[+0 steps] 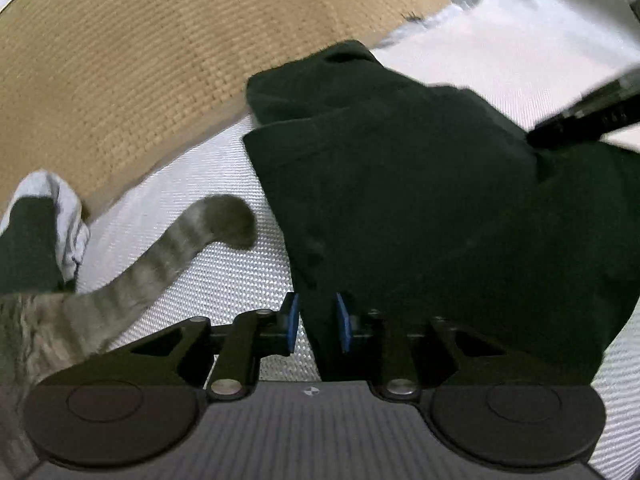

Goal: Fold clothes

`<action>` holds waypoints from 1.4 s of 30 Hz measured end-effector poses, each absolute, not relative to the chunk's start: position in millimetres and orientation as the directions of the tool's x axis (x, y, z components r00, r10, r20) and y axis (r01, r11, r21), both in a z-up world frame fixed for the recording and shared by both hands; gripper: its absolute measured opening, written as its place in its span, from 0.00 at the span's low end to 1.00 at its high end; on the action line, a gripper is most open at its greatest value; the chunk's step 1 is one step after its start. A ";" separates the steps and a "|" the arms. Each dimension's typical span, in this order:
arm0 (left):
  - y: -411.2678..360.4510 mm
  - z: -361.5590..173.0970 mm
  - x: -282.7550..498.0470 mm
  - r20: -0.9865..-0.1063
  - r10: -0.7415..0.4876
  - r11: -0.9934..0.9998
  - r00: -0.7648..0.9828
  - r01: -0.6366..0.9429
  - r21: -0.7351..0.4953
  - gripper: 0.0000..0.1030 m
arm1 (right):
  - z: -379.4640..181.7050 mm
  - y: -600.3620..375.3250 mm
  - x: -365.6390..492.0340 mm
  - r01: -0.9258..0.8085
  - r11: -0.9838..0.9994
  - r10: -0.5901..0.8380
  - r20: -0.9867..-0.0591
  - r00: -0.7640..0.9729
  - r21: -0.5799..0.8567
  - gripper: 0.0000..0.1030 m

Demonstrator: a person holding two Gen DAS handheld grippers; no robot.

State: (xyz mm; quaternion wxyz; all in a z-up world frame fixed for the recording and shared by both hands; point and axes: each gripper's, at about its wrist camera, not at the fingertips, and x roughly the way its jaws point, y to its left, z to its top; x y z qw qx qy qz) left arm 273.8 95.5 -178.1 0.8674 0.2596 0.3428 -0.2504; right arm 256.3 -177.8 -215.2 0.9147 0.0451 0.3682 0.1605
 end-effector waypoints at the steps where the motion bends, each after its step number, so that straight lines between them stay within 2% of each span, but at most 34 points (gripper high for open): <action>1: 95.8 -173.6 271.9 -0.715 -0.270 0.738 0.644 0.615 0.276 0.25 | -211.1 -181.1 253.0 -0.269 0.939 0.343 -0.645 0.683 0.215 0.21; 3: 93.1 -164.4 262.1 -0.683 -0.300 0.713 0.666 0.633 0.303 0.27 | -200.0 -183.8 246.2 -0.290 0.930 0.368 -0.611 0.701 0.227 0.21; 7: 81.4 -147.4 244.8 -0.633 -0.369 0.671 0.680 0.667 0.325 0.39 | -174.1 -173.1 228.3 -0.386 0.892 0.449 -0.542 0.710 0.234 0.21; 9: 74.8 -145.1 238.0 -0.636 -0.395 0.655 0.663 0.689 0.312 0.38 | -167.1 -156.2 215.0 -0.431 0.882 0.461 -0.539 0.705 0.191 0.21; 11: 67.6 -153.5 233.7 -0.669 -0.369 0.638 0.645 0.699 0.322 0.43 | -165.1 -139.6 199.8 -0.466 0.871 0.470 -0.544 0.695 0.157 0.21; 13: 60.4 -161.9 229.5 -0.701 -0.341 0.621 0.626 0.710 0.332 0.39 | -174.8 -121.4 191.0 -0.494 0.863 0.455 -0.581 0.674 0.104 0.24; 16: 49.5 -174.6 223.2 -0.745 -0.298 0.595 0.597 0.726 0.344 0.37 | -216.8 -102.2 183.7 -0.513 0.858 0.363 -0.697 0.618 -0.009 0.27; 18: 42.3 -183.0 218.9 -0.772 -0.267 0.577 0.576 0.737 0.351 0.36 | -225.8 -107.7 179.0 -0.506 0.862 0.387 -0.656 0.648 0.009 0.27; 24: 34.4 -185.5 207.8 -0.792 -0.231 0.496 0.565 0.769 0.404 0.36 | -205.7 -102.9 185.2 -0.503 0.864 0.382 -0.683 0.623 0.024 0.25; 27: 38.6 -172.7 200.9 -0.781 -0.255 0.449 0.570 0.785 0.426 0.38 | -189.1 -101.4 168.4 -0.519 0.855 0.402 -0.633 0.661 0.001 0.30; 29: 43.0 -165.2 195.1 -0.772 -0.278 0.425 0.571 0.794 0.434 0.45 | -182.2 -101.9 155.8 -0.557 0.830 0.429 -0.608 0.667 -0.025 0.31; 32: 45.0 -172.4 192.5 -0.781 -0.287 0.432 0.555 0.803 0.411 0.51 | -187.8 -99.6 147.4 -0.581 0.811 0.426 -0.610 0.668 -0.070 0.37; 34: 45.2 -180.9 191.5 -0.795 -0.285 0.434 0.535 0.812 0.391 0.52 | -202.8 -99.2 146.7 -0.567 0.822 0.413 -0.644 0.644 -0.041 0.38; 38: 41.5 -187.7 187.1 -0.801 -0.269 0.449 0.534 0.806 0.386 0.53 | -218.4 -107.5 147.8 -0.530 0.847 0.443 -0.620 0.648 0.052 0.39; 42: 36.5 -181.2 188.2 -0.814 -0.251 0.414 0.524 0.818 0.400 0.53 | -202.7 -94.0 147.7 -0.553 0.832 0.397 -0.661 0.637 -0.032 0.39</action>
